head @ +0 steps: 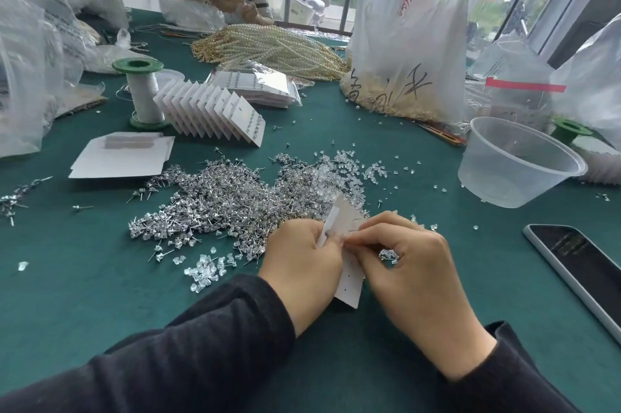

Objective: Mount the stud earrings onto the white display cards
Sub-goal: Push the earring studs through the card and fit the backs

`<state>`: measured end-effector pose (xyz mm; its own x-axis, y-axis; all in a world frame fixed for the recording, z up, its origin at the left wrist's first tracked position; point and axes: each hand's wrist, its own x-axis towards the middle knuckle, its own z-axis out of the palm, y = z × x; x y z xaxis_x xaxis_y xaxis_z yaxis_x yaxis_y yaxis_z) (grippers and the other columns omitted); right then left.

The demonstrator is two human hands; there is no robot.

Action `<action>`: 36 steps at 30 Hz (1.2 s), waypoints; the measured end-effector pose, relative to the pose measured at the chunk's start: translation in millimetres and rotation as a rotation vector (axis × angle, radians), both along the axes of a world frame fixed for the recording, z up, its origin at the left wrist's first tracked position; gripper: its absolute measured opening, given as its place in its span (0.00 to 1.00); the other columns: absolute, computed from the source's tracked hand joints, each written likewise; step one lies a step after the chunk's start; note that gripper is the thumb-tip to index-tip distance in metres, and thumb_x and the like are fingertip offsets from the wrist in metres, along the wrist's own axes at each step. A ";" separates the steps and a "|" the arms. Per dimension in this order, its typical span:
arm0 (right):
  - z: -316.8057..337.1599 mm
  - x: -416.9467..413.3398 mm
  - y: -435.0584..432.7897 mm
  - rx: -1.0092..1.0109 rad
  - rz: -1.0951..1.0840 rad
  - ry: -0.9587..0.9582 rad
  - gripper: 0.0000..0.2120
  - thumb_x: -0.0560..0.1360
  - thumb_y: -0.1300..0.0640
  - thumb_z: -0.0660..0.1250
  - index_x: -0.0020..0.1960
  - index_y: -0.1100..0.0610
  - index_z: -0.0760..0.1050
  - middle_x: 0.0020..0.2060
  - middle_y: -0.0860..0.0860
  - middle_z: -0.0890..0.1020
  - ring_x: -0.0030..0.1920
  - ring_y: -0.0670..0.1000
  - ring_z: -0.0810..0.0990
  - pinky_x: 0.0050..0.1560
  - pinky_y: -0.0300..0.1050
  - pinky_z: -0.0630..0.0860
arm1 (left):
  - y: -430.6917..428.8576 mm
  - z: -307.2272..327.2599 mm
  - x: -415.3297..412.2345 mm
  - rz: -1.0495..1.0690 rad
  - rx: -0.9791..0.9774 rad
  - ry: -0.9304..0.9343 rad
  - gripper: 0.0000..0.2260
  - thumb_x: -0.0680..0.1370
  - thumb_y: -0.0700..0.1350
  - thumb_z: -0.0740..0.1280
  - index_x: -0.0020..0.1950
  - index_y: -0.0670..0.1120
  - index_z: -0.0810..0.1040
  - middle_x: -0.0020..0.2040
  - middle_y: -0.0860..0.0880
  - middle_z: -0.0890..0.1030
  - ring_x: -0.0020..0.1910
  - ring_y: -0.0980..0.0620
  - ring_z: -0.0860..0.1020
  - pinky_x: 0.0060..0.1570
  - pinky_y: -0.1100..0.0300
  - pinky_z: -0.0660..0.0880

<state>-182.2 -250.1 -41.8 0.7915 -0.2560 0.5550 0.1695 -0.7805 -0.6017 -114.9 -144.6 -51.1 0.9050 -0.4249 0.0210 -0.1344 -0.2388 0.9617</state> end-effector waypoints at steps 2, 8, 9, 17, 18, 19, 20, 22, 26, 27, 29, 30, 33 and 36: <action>0.4 -1.3 -0.2 0.009 -0.011 0.006 0.06 0.66 0.68 0.73 0.37 0.58 0.83 0.34 0.47 0.82 0.36 0.43 0.79 0.39 0.35 0.76 | -0.4 0.5 -0.5 0.009 -0.007 0.004 0.13 0.76 0.41 0.64 0.38 0.31 0.75 0.33 0.34 0.76 0.32 0.46 0.72 0.39 0.42 0.74; 0.4 -2.5 1.1 -0.054 -0.064 -0.028 0.06 0.66 0.68 0.72 0.37 0.58 0.80 0.33 0.48 0.81 0.35 0.44 0.78 0.38 0.32 0.74 | -2.9 1.1 -0.7 0.055 0.016 -0.017 0.14 0.75 0.42 0.65 0.35 0.33 0.76 0.30 0.38 0.76 0.31 0.47 0.71 0.33 0.49 0.71; 0.2 -2.4 1.6 -0.063 -0.064 -0.030 0.06 0.66 0.69 0.71 0.37 0.58 0.80 0.33 0.48 0.81 0.35 0.44 0.77 0.38 0.30 0.73 | -2.8 1.4 -0.6 0.057 0.024 -0.021 0.14 0.75 0.42 0.65 0.34 0.33 0.75 0.29 0.41 0.74 0.30 0.48 0.70 0.33 0.50 0.70; -2.1 -0.9 5.2 -0.106 -0.082 -0.048 0.03 0.66 0.64 0.68 0.35 0.59 0.79 0.32 0.49 0.80 0.32 0.45 0.76 0.36 0.37 0.73 | -2.5 3.4 -1.3 0.064 0.045 -0.051 0.13 0.75 0.42 0.65 0.34 0.35 0.76 0.29 0.45 0.74 0.30 0.48 0.71 0.34 0.49 0.73; -2.2 -0.7 5.4 -0.117 -0.082 -0.048 0.03 0.66 0.64 0.68 0.35 0.59 0.79 0.32 0.49 0.80 0.32 0.45 0.76 0.35 0.38 0.73 | -2.7 3.6 -1.3 0.065 0.045 -0.050 0.13 0.75 0.42 0.65 0.34 0.36 0.77 0.29 0.45 0.75 0.30 0.48 0.72 0.34 0.49 0.74; -2.5 -0.8 5.5 -0.123 -0.079 -0.047 0.03 0.66 0.64 0.68 0.35 0.59 0.79 0.32 0.49 0.79 0.32 0.45 0.76 0.35 0.39 0.73 | -2.8 2.9 -0.9 0.062 0.039 -0.051 0.12 0.75 0.42 0.65 0.34 0.36 0.77 0.30 0.44 0.75 0.30 0.48 0.72 0.34 0.49 0.74; -2.6 -0.5 5.6 -0.126 -0.073 -0.044 0.03 0.67 0.65 0.69 0.35 0.59 0.78 0.32 0.49 0.80 0.32 0.46 0.76 0.35 0.40 0.73 | -2.8 2.4 -0.8 0.058 0.035 -0.054 0.12 0.75 0.42 0.65 0.34 0.36 0.77 0.30 0.44 0.76 0.30 0.48 0.72 0.34 0.49 0.74; -3.2 -0.5 5.7 -0.131 -0.064 -0.036 0.03 0.67 0.65 0.69 0.35 0.59 0.79 0.32 0.50 0.80 0.32 0.47 0.77 0.36 0.42 0.74 | -2.4 1.5 -1.3 0.052 0.031 -0.056 0.12 0.75 0.42 0.65 0.34 0.36 0.77 0.30 0.43 0.76 0.30 0.47 0.72 0.35 0.49 0.74; -1.8 -0.8 6.1 -0.115 -0.058 -0.067 0.03 0.67 0.66 0.68 0.36 0.59 0.78 0.33 0.50 0.79 0.33 0.44 0.76 0.37 0.36 0.73 | -0.3 9.7 -3.0 0.022 -0.039 -0.009 0.16 0.72 0.46 0.67 0.33 0.34 0.75 0.30 0.41 0.73 0.31 0.49 0.69 0.33 0.46 0.71; -0.1 -1.1 5.2 -0.099 -0.063 -0.093 0.03 0.67 0.66 0.67 0.37 0.59 0.78 0.34 0.49 0.79 0.34 0.43 0.75 0.38 0.32 0.72 | 0.4 15.4 -3.1 -0.031 -0.109 0.057 0.18 0.70 0.50 0.69 0.32 0.34 0.74 0.30 0.41 0.72 0.31 0.49 0.69 0.32 0.47 0.70; 4.2 -2.0 1.8 -0.047 -0.082 -0.161 0.03 0.69 0.66 0.66 0.38 0.59 0.76 0.35 0.49 0.78 0.36 0.41 0.74 0.41 0.28 0.70 | 4.9 31.7 2.7 -0.197 -0.266 0.278 0.24 0.66 0.61 0.69 0.37 0.37 0.77 0.32 0.40 0.73 0.32 0.47 0.72 0.31 0.54 0.73; 6.1 -2.4 -0.6 -0.008 -0.099 -0.191 0.04 0.70 0.65 0.66 0.39 0.58 0.76 0.36 0.48 0.77 0.38 0.41 0.75 0.42 0.29 0.69 | 8.1 38.2 7.3 -0.247 -0.285 0.313 0.27 0.66 0.63 0.65 0.41 0.38 0.79 0.34 0.40 0.77 0.33 0.47 0.75 0.33 0.57 0.75; 9.6 -3.2 -5.8 0.176 -0.151 -0.209 0.06 0.72 0.63 0.66 0.40 0.52 0.75 0.38 0.47 0.78 0.40 0.45 0.77 0.41 0.33 0.71 | 19.1 38.1 34.0 -0.104 0.150 -0.342 0.18 0.74 0.56 0.63 0.56 0.46 0.79 0.46 0.49 0.81 0.42 0.54 0.77 0.45 0.64 0.73; 10.4 -3.8 -7.5 0.391 -0.148 -0.176 0.11 0.74 0.65 0.67 0.40 0.50 0.76 0.36 0.48 0.79 0.36 0.42 0.76 0.37 0.31 0.71 | 27.2 29.3 54.7 -0.099 0.693 -0.703 0.18 0.75 0.51 0.64 0.64 0.51 0.73 0.60 0.51 0.74 0.59 0.50 0.68 0.62 0.56 0.63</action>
<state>-186.0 -257.6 -31.4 0.6327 -0.5765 0.5170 0.1994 -0.5239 -0.8281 -60.1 -117.4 -21.9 0.7420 -0.6188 0.2579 -0.6702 -0.6754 0.3077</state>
